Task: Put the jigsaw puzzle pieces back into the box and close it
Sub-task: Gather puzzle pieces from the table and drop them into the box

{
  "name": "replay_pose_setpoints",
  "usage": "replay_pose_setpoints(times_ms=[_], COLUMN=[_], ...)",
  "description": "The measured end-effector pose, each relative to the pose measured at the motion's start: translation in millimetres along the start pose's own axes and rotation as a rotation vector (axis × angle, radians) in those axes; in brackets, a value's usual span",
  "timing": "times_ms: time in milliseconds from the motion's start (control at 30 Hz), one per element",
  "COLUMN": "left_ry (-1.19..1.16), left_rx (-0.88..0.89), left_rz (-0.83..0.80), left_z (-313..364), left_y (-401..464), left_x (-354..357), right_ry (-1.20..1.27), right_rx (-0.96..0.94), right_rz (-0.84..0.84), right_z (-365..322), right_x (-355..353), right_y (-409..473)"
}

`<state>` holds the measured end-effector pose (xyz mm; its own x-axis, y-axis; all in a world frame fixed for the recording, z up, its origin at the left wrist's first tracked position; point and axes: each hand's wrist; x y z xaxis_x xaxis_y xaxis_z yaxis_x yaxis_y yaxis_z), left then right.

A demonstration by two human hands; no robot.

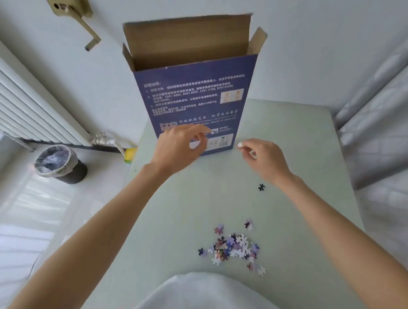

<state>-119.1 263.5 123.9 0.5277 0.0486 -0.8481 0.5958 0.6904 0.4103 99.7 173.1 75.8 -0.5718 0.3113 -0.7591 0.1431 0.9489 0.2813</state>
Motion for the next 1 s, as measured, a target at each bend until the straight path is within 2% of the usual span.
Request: replay_pose_setpoints(times_ms=[167,300,367,433,600,700,833,900,1000], left_ry=[-0.041,-0.12,-0.11,-0.089,-0.059,-0.07,-0.032,-0.027,-0.022], left_rx=[-0.283,-0.578,-0.643,-0.664,-0.688,-0.64,-0.534,-0.504,-0.475], left_rz=[-0.429,-0.659,-0.728,-0.778,-0.843,-0.831,-0.812,-0.807,-0.804], left_z=[10.1,10.3,11.4,13.7,27.5,43.8,63.3,70.3,75.9], left_y=[-77.6,-137.4,-161.6,-183.4,-229.0,-245.5,-242.3,-235.1,-224.7], left_x=[59.8,99.8,113.1,124.4,135.8,140.2,153.7,162.2,172.7], right_ry=[-0.134,-0.157,-0.171,-0.196,-0.117,-0.031,0.099,0.111,-0.044], right_rx=[0.349,0.482,0.541,0.523,0.186,0.099,0.128,0.194,0.45], right_rz=[-0.303,-0.552,-0.59,-0.581,-0.57,-0.55,-0.563,-0.491,-0.362], right_z=[79.3,111.4,121.9,128.1,98.3,73.8,56.0,54.5,51.7], right_x=[37.5,68.4,79.2,86.9,108.6,116.1,104.6,95.0,80.0], right_y=[-80.6,-111.0,-116.2,-120.5,-166.7,-210.3,-248.8,-265.5,-284.6])
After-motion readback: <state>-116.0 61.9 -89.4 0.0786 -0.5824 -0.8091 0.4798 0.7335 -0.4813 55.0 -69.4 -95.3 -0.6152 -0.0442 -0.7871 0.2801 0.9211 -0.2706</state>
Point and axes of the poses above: each hand's wrist, its own y-axis towards the middle knuckle, its own x-axis out of the palm, z = x × y, and after that the axes turned 7 degrees about y, right-handed
